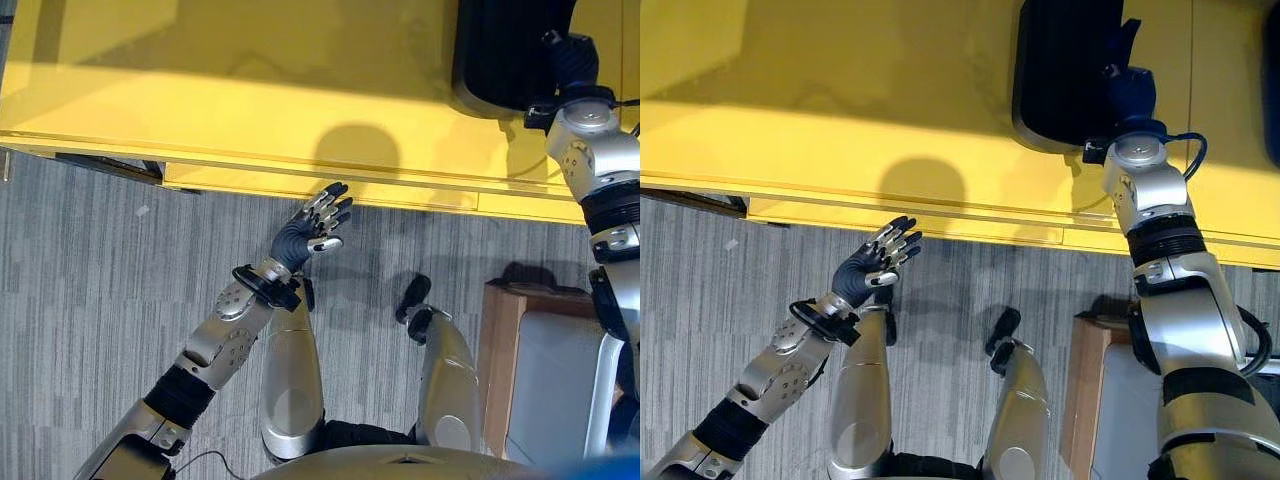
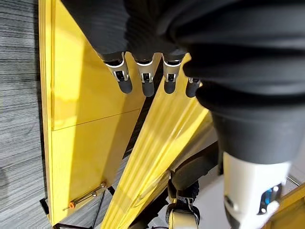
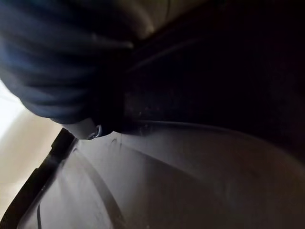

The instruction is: Move parts from the plastic box to the shelf.

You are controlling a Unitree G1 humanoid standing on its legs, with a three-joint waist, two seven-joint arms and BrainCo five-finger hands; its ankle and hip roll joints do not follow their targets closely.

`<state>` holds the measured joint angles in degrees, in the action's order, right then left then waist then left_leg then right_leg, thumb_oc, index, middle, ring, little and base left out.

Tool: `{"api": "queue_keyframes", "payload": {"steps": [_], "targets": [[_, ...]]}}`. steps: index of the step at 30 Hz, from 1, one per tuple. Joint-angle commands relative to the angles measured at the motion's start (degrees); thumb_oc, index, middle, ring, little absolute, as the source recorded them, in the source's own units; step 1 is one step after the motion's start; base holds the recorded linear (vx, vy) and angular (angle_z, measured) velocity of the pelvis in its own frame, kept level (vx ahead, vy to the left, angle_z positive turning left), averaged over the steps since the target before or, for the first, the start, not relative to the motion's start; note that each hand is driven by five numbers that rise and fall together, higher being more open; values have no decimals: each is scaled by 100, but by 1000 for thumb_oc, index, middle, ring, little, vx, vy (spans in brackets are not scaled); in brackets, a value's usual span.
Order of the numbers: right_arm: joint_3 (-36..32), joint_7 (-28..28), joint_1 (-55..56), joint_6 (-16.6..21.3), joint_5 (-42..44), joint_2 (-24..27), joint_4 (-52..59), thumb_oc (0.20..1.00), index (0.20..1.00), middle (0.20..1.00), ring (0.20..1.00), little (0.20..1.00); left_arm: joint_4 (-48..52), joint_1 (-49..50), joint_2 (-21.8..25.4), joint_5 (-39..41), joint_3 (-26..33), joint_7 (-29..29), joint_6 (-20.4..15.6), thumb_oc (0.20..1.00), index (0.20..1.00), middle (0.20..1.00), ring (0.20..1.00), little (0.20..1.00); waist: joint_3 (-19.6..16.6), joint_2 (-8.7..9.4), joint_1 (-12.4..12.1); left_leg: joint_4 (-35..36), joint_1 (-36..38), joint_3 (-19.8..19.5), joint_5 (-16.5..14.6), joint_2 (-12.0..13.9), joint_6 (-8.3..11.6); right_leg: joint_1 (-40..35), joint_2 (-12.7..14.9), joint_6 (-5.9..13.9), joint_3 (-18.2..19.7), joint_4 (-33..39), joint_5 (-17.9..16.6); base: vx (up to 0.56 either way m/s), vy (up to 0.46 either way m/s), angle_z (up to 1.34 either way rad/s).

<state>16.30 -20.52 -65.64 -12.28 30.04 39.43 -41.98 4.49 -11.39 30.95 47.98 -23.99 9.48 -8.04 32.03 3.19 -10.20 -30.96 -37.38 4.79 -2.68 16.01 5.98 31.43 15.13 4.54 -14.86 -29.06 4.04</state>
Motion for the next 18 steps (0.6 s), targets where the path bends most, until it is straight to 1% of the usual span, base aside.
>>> {"api": "queue_keyframes", "payload": {"steps": [1,11,18], "targets": [[100,-107,-363,189,-74,418,202,200,200,200,200,200,533,205,113,-86,-28,39,-236,1000,1000,1000,1000,1000,-223,59,-143,451,253,-84,-54,-488,-263,18,-636,-311,-266,-1295,954,19,-16,-5],[80,-131,-410,272,-247,439,74,200,200,200,200,200,538,164,139,-80,-26,-28,-185,1000,1000,1000,1000,1000,-223,75,-152,302,239,-133,-170,-514,-301,21,-633,-334,-214,-1419,1028,16,-4,-2],[112,-188,-538,187,-273,527,93,200,200,200,200,200,550,195,188,-25,-8,26,-140,1000,1000,1000,1000,1000,-223,77,-162,227,213,-165,-218,-536,-322,52,-655,-353,-189,-1525,1081,12,-7,-1]]}}
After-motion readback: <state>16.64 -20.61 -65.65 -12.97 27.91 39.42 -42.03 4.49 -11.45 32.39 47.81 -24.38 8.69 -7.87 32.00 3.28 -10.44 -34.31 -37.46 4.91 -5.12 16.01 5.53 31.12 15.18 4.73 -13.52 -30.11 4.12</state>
